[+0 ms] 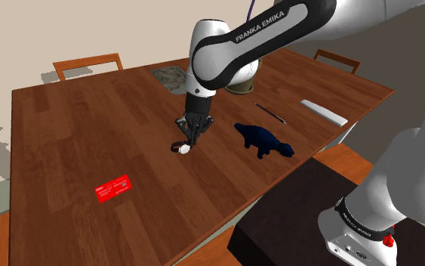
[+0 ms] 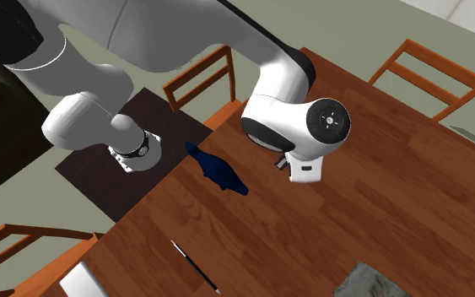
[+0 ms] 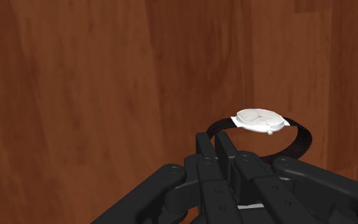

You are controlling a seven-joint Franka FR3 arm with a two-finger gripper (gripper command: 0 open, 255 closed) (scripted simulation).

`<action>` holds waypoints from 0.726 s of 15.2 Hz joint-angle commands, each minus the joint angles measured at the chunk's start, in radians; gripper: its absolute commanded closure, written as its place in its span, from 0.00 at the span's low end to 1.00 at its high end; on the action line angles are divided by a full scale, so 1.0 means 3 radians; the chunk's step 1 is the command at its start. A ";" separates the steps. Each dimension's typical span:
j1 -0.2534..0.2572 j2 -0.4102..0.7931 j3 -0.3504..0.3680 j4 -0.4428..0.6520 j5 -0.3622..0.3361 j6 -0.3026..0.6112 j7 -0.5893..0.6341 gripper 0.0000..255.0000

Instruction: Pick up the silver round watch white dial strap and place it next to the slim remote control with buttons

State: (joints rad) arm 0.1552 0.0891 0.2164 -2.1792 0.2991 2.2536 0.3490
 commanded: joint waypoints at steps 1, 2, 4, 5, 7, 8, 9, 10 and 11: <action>-0.0004 -0.0059 -0.0002 0.0023 -0.0003 -0.0082 0.0016 1.00; -0.0006 -0.0084 -0.0003 0.0042 -0.0006 -0.0124 0.0025 1.00; -0.0009 -0.0131 -0.0006 0.0081 -0.0012 -0.0208 0.0043 1.00; -0.0011 -0.0153 -0.0008 0.0101 -0.0015 -0.0250 0.0052 1.00; -0.0014 -0.0196 -0.0010 0.0144 -0.0021 -0.0335 0.0070 1.00; -0.0016 -0.0217 -0.0012 0.0167 -0.0024 -0.0377 0.0079 1.00; -0.0018 -0.0237 -0.0013 0.0190 -0.0027 -0.0419 0.0088 1.00; -0.0019 -0.0256 -0.0015 0.0214 -0.0030 -0.0462 0.0097 1.00; -0.0021 -0.0274 -0.0017 0.0239 -0.0033 -0.0504 0.0106 1.00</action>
State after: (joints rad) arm 0.1494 0.0140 0.2118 -2.1140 0.2899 2.1162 0.3779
